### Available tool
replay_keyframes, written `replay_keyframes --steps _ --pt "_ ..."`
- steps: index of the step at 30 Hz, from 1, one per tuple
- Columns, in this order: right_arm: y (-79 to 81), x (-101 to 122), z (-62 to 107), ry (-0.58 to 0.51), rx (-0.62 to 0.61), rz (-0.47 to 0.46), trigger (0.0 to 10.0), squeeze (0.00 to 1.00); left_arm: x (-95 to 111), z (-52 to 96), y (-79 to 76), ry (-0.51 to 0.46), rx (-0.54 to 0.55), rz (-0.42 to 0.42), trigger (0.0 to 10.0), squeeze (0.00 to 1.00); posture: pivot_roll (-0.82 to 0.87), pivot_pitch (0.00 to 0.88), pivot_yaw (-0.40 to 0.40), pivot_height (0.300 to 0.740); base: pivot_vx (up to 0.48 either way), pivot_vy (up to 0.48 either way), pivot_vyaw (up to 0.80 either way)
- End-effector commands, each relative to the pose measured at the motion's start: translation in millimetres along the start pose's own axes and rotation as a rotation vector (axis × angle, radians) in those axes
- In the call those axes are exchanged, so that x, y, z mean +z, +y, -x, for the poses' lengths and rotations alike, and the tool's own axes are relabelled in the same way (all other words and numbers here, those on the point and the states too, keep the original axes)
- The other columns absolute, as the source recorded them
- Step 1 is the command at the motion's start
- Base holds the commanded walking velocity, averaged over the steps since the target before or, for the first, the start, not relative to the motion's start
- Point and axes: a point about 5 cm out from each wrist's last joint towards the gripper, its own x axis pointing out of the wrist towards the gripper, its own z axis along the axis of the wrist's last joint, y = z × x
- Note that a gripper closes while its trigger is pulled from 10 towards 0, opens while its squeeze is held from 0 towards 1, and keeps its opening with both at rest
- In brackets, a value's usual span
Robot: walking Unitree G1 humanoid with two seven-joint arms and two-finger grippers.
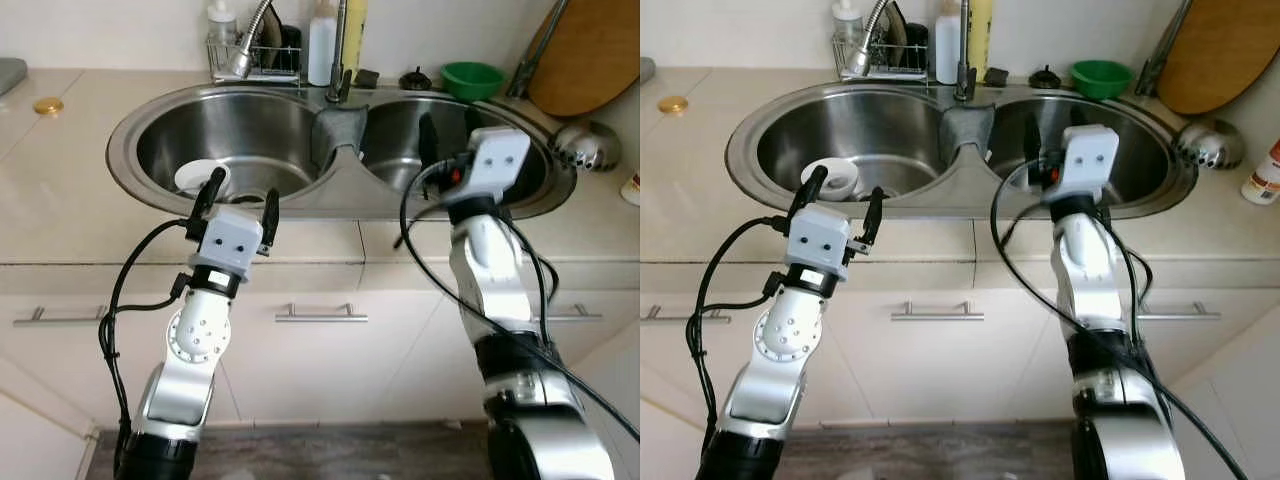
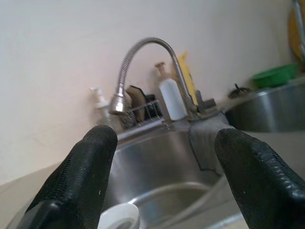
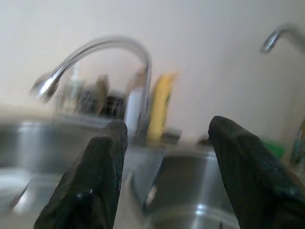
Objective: Kitchen organization
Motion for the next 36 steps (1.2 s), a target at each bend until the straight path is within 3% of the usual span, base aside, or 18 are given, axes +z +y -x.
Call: replay_keyframes --steps 1,6,12,15,23,36 --pt "-0.9 6 2.5 0.004 0.009 0.002 10.0 0.00 4 1.7 -1.3 -0.009 -0.019 0.002 10.0 0.00 0.02 0.000 -0.064 0.740 0.000 0.289 0.00" --pt "-0.6 7 25.8 0.050 0.028 0.040 10.0 0.00 7 8.6 -1.0 -0.009 -0.018 0.006 10.0 0.00 0.01 0.000 -0.068 0.740 0.000 0.409 0.00" --pt "4.3 8 34.5 0.072 0.046 0.050 10.0 0.00 8 13.9 -3.9 0.004 -0.032 0.013 10.0 0.00 0.01 0.000 -0.063 0.740 0.000 0.416 0.00" --pt "8.2 11 36.3 0.066 0.069 0.074 10.0 0.00 9 14.0 -3.8 0.003 -0.036 0.012 10.0 0.00 0.01 0.000 -0.061 0.740 0.000 0.412 0.00" --pt "6.4 14 35.2 0.071 0.049 0.096 10.0 0.00 11 11.1 -1.1 -0.004 -0.021 0.010 10.0 0.00 0.01 0.000 -0.063 0.740 0.000 0.400 -0.80" --pt "7.5 18 33.8 0.041 0.043 0.136 10.0 0.00 13 7.0 -5.9 -0.032 -0.026 -0.028 10.0 0.00 0.01 0.000 -0.068 0.740 0.000 0.000 -0.80"
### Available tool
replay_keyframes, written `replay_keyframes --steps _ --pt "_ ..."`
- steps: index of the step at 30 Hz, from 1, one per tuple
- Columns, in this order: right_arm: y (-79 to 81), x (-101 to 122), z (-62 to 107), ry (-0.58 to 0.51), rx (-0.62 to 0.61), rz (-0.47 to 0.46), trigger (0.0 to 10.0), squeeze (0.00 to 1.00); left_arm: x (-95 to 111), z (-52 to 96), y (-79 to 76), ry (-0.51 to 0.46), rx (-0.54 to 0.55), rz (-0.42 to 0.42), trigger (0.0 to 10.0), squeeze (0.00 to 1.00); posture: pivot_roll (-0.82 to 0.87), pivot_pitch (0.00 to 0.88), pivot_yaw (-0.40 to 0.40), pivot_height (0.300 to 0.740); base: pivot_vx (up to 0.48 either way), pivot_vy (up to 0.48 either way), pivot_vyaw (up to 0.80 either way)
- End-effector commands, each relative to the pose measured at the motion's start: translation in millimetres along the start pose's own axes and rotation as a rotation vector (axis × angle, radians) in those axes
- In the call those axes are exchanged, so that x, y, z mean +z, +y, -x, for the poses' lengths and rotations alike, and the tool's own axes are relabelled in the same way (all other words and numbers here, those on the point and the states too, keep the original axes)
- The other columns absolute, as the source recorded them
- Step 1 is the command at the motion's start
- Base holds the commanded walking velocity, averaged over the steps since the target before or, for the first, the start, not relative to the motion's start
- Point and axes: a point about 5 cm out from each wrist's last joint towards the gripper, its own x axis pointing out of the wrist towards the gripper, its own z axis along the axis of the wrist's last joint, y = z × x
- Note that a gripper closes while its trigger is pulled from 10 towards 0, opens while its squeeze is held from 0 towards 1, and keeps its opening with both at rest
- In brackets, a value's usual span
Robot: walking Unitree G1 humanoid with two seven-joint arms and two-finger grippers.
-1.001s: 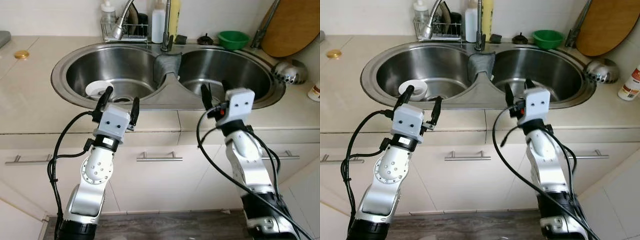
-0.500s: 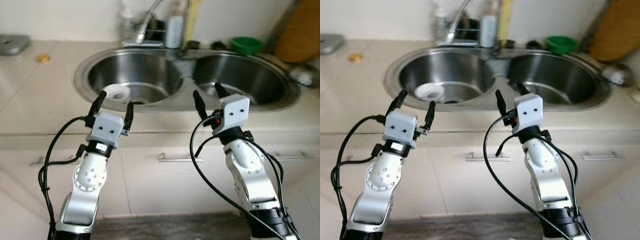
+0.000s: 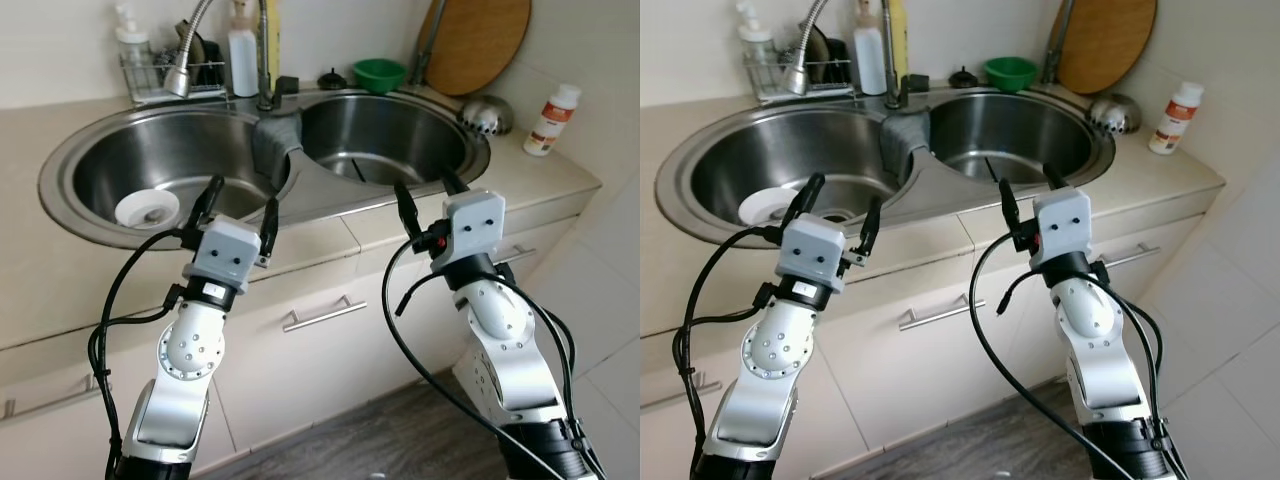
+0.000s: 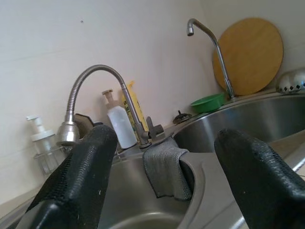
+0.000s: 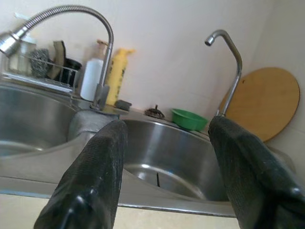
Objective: Kitchen organization
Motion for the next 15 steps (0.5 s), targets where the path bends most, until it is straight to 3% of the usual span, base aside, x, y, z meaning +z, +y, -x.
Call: replay_keyframes --steps 1,3,12,15 --pt "-4.8 3.8 -0.5 -0.020 -0.015 0.029 10.0 0.00 3.3 -3.2 -5.5 -0.022 -0.015 -0.001 10.0 0.00 0.00 0.000 -0.068 0.740 0.000 0.000 -0.80" --pt "-4.8 3.9 -0.4 -0.022 -0.017 0.034 10.0 0.00 3.6 -3.6 -5.8 -0.025 -0.015 -0.002 10.0 0.00 0.00 0.000 -0.068 0.740 0.000 -0.159 -0.80" --pt "-5.5 2.8 -0.7 -0.031 -0.025 0.052 10.0 0.00 4.1 -4.8 -8.1 -0.036 -0.019 -0.003 10.0 0.00 0.00 0.000 -0.068 0.740 0.000 -0.480 -0.80" --pt "-5.4 2.4 -1.0 -0.034 -0.027 0.056 10.0 0.00 5.6 -5.4 -8.6 -0.052 -0.015 0.018 10.0 0.00 0.00 0.000 -0.068 0.740 0.000 0.000 -0.80"
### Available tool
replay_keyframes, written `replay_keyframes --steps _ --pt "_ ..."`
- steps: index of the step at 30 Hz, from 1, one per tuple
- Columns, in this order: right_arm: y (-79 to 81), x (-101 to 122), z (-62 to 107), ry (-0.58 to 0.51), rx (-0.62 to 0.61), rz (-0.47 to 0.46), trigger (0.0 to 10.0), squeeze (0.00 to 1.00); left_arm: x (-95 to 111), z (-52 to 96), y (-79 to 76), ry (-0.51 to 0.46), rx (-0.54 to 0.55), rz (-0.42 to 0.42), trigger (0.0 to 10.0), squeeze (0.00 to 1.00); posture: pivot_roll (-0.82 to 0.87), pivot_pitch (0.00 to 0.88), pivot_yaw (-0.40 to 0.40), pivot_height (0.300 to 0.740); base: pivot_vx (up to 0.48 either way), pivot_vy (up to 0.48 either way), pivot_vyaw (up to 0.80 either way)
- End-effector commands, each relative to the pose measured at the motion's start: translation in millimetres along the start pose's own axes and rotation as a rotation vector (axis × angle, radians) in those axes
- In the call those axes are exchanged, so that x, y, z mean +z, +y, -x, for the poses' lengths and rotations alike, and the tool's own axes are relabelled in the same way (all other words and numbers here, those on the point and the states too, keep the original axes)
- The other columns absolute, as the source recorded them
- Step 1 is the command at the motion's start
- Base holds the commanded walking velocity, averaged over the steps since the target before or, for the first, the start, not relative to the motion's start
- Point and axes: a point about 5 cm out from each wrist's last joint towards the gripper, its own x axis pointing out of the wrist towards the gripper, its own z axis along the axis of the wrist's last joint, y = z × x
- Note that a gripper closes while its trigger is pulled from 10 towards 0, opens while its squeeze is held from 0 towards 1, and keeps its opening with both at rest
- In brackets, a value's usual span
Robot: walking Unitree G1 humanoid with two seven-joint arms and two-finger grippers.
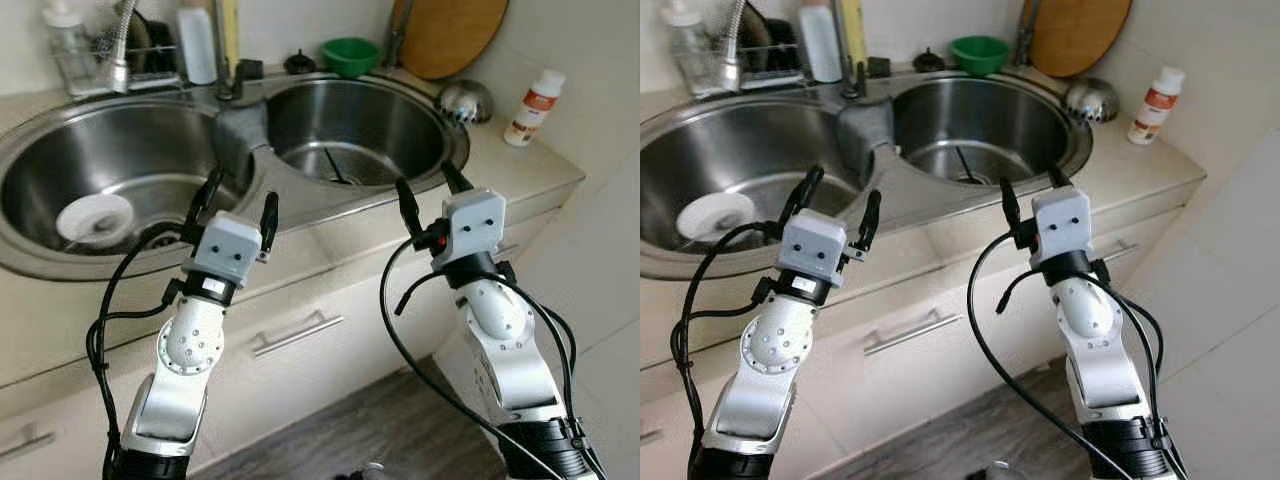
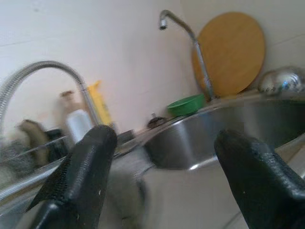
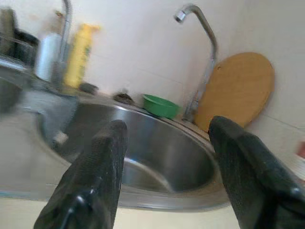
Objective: Kitchen organization
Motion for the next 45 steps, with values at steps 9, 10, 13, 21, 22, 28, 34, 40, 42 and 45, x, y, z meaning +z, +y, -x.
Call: replay_keyframes --steps 9,10,13,21,22,28,34,40,42,45 --pt "-2.4 -2 2.2 -0.002 -0.018 0.013 10.0 0.00 1 1.6 -5.1 -0.016 -0.023 0.009 10.0 0.00 0.00 0.000 -0.064 0.740 0.000 0.000 -0.80" --pt "-3.1 -2 1.6 -0.004 -0.020 0.015 10.0 0.00 1 1.5 -5.2 -0.016 -0.023 0.009 10.0 0.00 0.00 0.000 -0.066 0.740 0.000 0.000 -0.80" --pt "-4.5 -2 0.5 -0.007 -0.025 0.018 10.0 0.00 1 0.8 -5.2 -0.017 -0.024 0.010 10.0 0.00 0.00 0.000 -0.068 0.740 0.000 0.000 -0.80" --pt "-5.2 -2 -0.4 -0.012 -0.031 0.025 10.0 0.00 -1 0.5 -6.2 -0.014 -0.033 0.005 10.0 0.00 0.00 0.000 -0.069 0.740 0.000 0.000 -0.80" --pt "-5.3 -2 -0.5 -0.012 -0.032 0.026 10.0 0.00 -1 0.5 -6.4 -0.013 -0.034 0.005 10.0 0.00 0.00 0.000 -0.069 0.740 0.000 0.000 -0.80" --pt "-8.4 -2 -1.7 -0.008 -0.046 0.034 10.0 0.00 -2 -1.2 -8.7 -0.010 -0.042 0.001 10.0 0.00 -0.01 0.000 -0.064 0.740 0.000 -0.341 -0.80" --pt "-12.3 -3 -2.4 -0.012 -0.064 0.094 10.0 0.00 -3 -2.7 -8.8 -0.008 -0.042 0.001 10.0 0.00 -0.01 0.000 -0.064 0.740 0.000 -0.480 -0.67" --pt "-11.9 -7 -1.8 0.003 -0.062 0.142 10.0 0.00 -4 -2.6 -9.5 -0.004 -0.041 0.002 10.0 0.00 -0.02 0.000 -0.066 0.740 0.000 -0.480 0.00" --pt "-9.7 -7 -1.9 0.000 -0.055 0.152 10.0 0.00 -4 -2.4 -9.7 -0.003 -0.042 0.003 10.0 0.00 -0.02 0.000 -0.066 0.740 0.000 -0.480 0.00" --pt "-9.5 -8 -2.5 -0.001 -0.058 0.160 10.0 0.00 -5 -2.3 -9.8 -0.001 -0.042 0.003 10.0 0.00 -0.02 0.000 -0.066 0.740 0.000 -0.480 0.00"
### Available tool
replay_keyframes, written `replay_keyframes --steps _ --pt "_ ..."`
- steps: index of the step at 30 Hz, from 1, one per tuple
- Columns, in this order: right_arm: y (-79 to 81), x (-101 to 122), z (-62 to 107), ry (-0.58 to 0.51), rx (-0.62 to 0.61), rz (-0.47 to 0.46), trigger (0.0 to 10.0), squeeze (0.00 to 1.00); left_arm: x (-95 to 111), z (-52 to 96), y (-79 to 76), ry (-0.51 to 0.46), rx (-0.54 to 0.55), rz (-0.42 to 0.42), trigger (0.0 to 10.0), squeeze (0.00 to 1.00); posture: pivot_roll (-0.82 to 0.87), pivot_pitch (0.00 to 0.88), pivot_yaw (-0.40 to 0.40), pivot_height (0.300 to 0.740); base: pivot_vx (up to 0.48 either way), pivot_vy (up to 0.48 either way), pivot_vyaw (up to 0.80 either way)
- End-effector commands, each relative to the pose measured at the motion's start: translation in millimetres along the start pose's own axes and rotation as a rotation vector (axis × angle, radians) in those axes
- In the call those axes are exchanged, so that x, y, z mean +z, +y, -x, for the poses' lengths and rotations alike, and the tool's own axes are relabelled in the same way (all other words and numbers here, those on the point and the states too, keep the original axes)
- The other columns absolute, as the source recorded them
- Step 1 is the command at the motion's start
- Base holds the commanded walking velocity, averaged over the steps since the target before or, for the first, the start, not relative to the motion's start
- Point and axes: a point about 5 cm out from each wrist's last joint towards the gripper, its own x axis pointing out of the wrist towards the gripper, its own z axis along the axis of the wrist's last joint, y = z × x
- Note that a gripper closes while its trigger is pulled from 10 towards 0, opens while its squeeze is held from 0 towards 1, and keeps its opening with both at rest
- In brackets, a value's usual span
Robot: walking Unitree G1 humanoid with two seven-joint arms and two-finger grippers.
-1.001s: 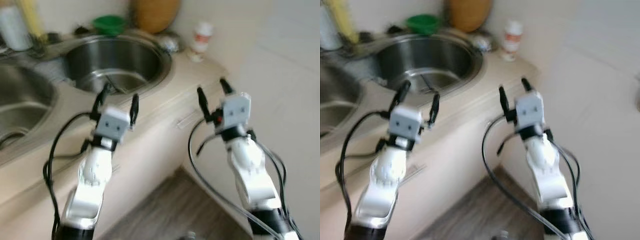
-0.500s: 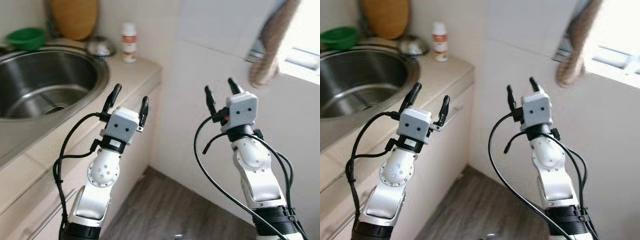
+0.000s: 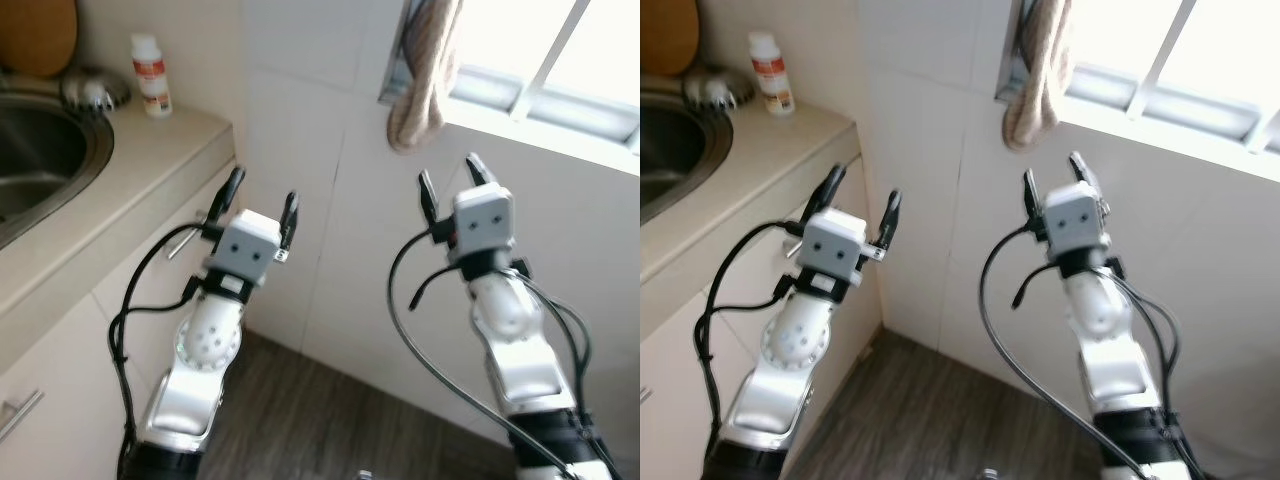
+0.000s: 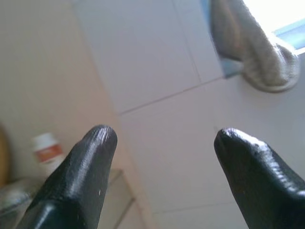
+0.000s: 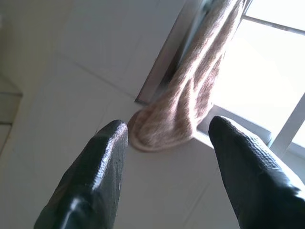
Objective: Kitchen organization
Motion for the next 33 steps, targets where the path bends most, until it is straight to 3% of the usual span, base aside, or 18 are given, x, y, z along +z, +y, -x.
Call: replay_keyframes --steps 1,8,25,33 --pt "-9.7 -3 0.2 0.007 -0.029 0.035 10.0 0.00 5 -2.7 -8.0 -0.023 -0.025 0.015 10.0 0.00 -0.02 0.000 -0.066 0.740 0.000 -0.480 0.00" --pt "-13.5 -9 -0.5 0.040 -0.054 0.027 10.0 0.00 5 -2.8 -9.7 -0.020 -0.032 0.019 10.0 0.00 -0.02 0.000 -0.066 0.740 0.000 -0.465 0.00" --pt "-11.1 -15 0.0 0.073 -0.065 0.038 10.0 0.00 -1 -2.9 -11.4 0.001 -0.048 0.025 10.0 0.00 -0.02 0.000 -0.051 0.740 0.000 0.000 0.00" --pt "-19.3 -25 1.7 0.139 -0.119 0.047 10.0 0.00 -5 -2.8 -13.3 0.014 -0.049 0.024 10.0 0.00 -0.04 0.000 -0.045 0.740 0.000 0.000 0.00"
